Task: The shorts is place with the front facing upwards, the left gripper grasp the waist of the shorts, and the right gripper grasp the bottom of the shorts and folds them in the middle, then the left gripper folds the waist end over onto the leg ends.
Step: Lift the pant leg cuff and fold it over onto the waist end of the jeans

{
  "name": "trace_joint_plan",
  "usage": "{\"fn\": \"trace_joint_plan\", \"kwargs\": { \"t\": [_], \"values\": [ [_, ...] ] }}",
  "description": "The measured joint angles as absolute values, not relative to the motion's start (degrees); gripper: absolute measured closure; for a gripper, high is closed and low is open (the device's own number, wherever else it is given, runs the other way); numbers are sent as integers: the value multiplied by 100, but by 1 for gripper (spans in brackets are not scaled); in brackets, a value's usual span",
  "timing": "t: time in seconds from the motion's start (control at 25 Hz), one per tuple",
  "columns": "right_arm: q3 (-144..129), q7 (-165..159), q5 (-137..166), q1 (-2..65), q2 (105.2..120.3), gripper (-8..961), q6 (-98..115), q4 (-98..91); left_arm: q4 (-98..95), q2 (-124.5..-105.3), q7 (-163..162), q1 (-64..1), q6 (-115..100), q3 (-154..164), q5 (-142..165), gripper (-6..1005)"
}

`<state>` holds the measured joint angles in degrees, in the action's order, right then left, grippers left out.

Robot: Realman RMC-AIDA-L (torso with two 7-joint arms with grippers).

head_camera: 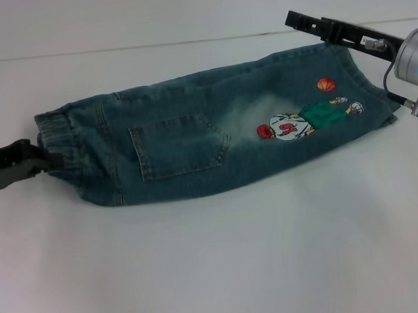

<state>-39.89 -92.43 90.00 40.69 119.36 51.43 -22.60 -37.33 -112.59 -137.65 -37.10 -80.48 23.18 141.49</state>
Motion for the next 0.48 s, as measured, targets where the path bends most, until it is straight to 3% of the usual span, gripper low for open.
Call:
{"fn": "trace_joint_plan", "kwargs": {
  "t": [0.32, 0.48],
  "values": [
    [-3928, -8746, 8946, 4052, 11960, 129, 5063, -2107, -3932, -11228, -13567, -3618, -8340, 2274, 13761, 927],
    [-3989, -8452, 8943, 4126, 11986, 318, 4890, -1929, -4088, -11183, -13513, -3616, -8635, 2276, 13649, 927]
  ]
}}
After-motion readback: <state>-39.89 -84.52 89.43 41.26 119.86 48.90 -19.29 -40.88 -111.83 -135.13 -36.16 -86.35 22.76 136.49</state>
